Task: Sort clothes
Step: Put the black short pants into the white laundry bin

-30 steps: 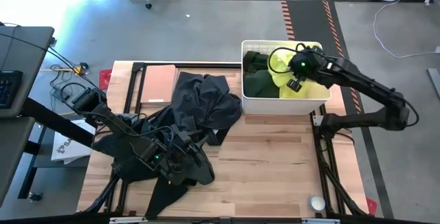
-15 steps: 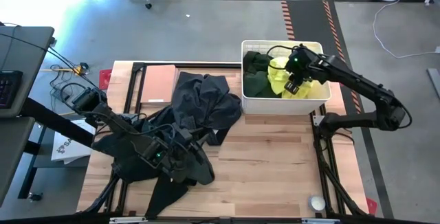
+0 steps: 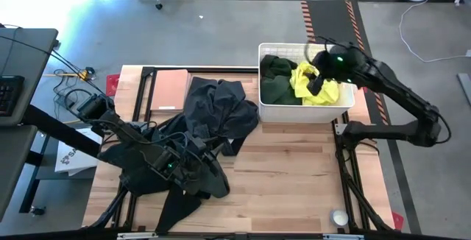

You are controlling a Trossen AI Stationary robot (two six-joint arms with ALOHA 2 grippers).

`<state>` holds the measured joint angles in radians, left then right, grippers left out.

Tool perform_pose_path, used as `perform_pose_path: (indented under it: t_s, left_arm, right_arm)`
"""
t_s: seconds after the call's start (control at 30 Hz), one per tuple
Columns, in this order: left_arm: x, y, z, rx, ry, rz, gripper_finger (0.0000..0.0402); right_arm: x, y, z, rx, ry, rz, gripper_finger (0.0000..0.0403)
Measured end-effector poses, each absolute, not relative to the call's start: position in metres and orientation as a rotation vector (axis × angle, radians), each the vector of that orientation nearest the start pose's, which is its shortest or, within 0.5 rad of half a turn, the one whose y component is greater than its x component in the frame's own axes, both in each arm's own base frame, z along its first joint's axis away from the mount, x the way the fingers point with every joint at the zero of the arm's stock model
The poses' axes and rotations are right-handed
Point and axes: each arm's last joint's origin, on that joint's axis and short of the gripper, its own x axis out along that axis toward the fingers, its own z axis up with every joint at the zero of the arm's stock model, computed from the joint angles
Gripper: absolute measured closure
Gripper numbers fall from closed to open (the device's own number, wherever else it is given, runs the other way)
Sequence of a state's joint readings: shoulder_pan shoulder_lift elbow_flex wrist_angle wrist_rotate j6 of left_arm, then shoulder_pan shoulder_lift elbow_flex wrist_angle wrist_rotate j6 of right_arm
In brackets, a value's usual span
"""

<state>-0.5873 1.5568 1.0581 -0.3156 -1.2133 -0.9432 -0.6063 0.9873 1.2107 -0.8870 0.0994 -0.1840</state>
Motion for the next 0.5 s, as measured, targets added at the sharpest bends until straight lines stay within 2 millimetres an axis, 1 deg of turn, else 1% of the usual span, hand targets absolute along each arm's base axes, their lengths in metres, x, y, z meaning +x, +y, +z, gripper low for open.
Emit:
perform_pose_path:
  t_s: [0.07,0.13,0.23,0.3,0.37,0.43,0.5]
  left_arm:
    - [0.279,-0.148,0.245,-0.254,0.183,0.762,0.0249]
    - [0.281,-0.145,0.244,-0.262,0.183,0.776,0.0249]
    - [0.287,-0.140,0.238,-0.265,0.187,0.798,0.0249]
    - [0.294,-0.136,0.233,-0.286,0.176,0.820,0.0249]
    - [0.301,-0.129,0.226,-0.291,0.177,0.851,0.0249]
    - [0.308,-0.118,0.220,-0.307,0.205,0.871,0.0249]
    - [0.316,-0.102,0.218,-0.350,0.250,0.877,0.0249]
  right_arm:
    - [0.139,-0.084,0.382,0.014,0.639,-0.514,0.0177]
    - [0.136,-0.065,0.382,0.022,0.594,-0.417,0.0180]
    - [0.131,-0.037,0.372,0.025,0.541,-0.260,0.0182]
    - [0.130,-0.019,0.359,0.030,0.495,-0.151,0.0182]
    - [0.132,-0.003,0.341,0.035,0.455,-0.041,0.0182]
    - [0.137,0.013,0.320,0.039,0.424,0.049,0.0182]
    - [0.142,0.028,0.299,0.038,0.418,0.105,0.0182]
